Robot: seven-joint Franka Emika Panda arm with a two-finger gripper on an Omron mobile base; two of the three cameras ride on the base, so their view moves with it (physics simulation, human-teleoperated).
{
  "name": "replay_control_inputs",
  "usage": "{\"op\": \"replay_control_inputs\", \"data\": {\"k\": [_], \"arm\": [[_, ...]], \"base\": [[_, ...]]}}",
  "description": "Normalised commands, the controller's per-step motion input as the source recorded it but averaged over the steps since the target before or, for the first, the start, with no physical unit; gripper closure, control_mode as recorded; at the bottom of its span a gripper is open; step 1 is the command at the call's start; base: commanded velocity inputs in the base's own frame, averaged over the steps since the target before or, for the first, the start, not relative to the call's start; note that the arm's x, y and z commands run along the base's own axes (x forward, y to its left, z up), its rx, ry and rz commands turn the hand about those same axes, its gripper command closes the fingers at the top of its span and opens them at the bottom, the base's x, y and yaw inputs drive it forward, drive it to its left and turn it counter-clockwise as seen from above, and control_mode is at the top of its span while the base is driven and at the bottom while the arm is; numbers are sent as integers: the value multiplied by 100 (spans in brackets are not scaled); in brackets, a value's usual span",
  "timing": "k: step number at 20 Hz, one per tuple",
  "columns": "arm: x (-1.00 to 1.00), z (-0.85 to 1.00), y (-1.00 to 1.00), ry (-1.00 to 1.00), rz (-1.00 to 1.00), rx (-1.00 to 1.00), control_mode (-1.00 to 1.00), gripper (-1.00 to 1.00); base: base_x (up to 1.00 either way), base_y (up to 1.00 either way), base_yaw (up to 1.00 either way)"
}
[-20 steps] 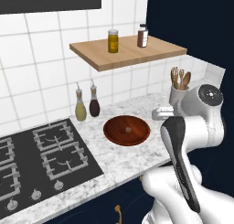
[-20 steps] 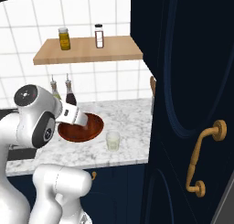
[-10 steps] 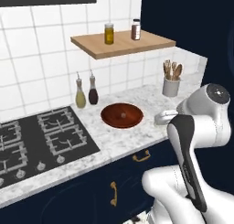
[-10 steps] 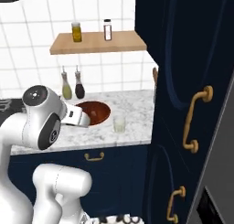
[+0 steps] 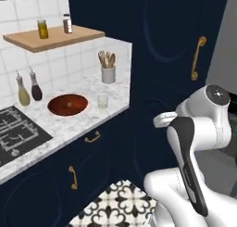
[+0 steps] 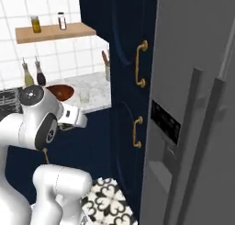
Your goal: Grab a lemon wedge from the fridge and one ice cube from the ice bowl, and put them in the glass of lemonade.
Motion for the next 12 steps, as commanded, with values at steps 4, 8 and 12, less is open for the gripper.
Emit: {"op": "replay_control_inputs", "data": {"k": [4, 8, 12], "arm": [[0, 0, 0, 0, 0, 0, 100, -100], [0, 0, 0, 0, 0, 0, 100, -100], [0, 0, 0, 0, 0, 0, 100, -100]], "base": [[-76, 0, -72], [-78, 0, -72], [-67, 0, -75]]}}
